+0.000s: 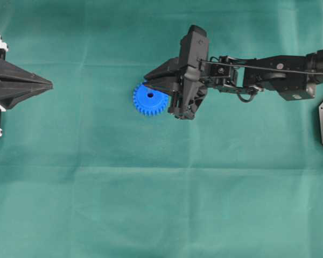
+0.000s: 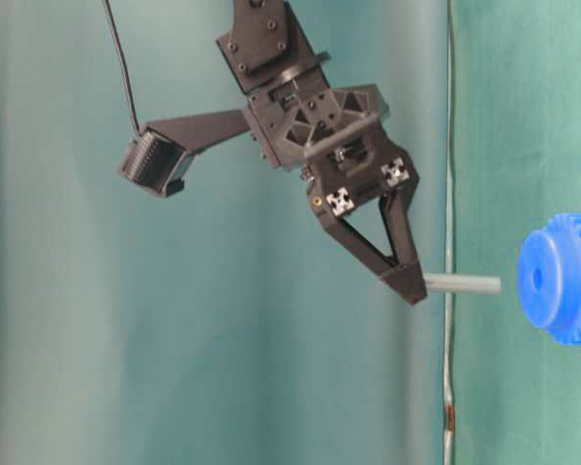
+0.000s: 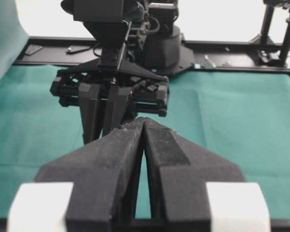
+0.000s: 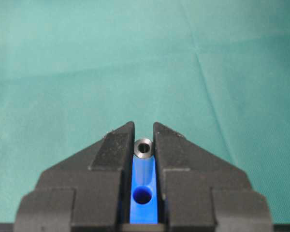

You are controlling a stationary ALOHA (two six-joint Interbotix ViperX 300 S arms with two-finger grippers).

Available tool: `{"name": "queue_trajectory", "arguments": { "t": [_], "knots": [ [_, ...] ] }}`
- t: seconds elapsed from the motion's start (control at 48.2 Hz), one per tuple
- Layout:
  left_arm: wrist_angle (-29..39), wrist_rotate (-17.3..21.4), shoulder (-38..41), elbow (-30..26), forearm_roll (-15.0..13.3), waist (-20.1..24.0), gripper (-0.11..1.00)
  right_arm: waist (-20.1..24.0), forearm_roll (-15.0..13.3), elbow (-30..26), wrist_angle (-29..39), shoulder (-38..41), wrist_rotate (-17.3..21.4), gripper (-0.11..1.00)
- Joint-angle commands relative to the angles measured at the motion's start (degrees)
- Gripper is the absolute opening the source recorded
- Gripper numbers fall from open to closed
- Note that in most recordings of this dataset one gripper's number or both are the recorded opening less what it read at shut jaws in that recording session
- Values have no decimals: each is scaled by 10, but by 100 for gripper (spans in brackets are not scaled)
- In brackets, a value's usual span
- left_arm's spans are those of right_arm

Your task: Insert the shaft placed at a random location into the center hole of the medium gear at another random location.

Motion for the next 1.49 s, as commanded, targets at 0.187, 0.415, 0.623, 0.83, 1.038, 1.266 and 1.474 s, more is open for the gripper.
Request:
{"name": "queue_trajectory", "arguments": {
  "t": [0.187,0.415,0.623,0.83,1.038,1.266,1.474],
  "knots": [
    [-3,-1,2,-13,2,2,0,1,2,-14,7,-7,0,12],
    [-3,-1,3,-12,1,2,0,2,6,-13,4,3,0,12],
    [-3,-2,2,-12,2,2,0,2,17,-16,3,26,0,12],
    [-3,-2,3,-12,2,2,0,2,22,-14,-4,37,0,12],
    [-3,-2,4,-12,1,2,0,2,21,-12,-7,35,0,12],
    [0,-2,3,-12,1,2,0,3,20,-9,-4,10,-3,12],
    [1,-2,4,-12,2,2,0,3,17,-4,-7,-13,-5,12]
  ]
}}
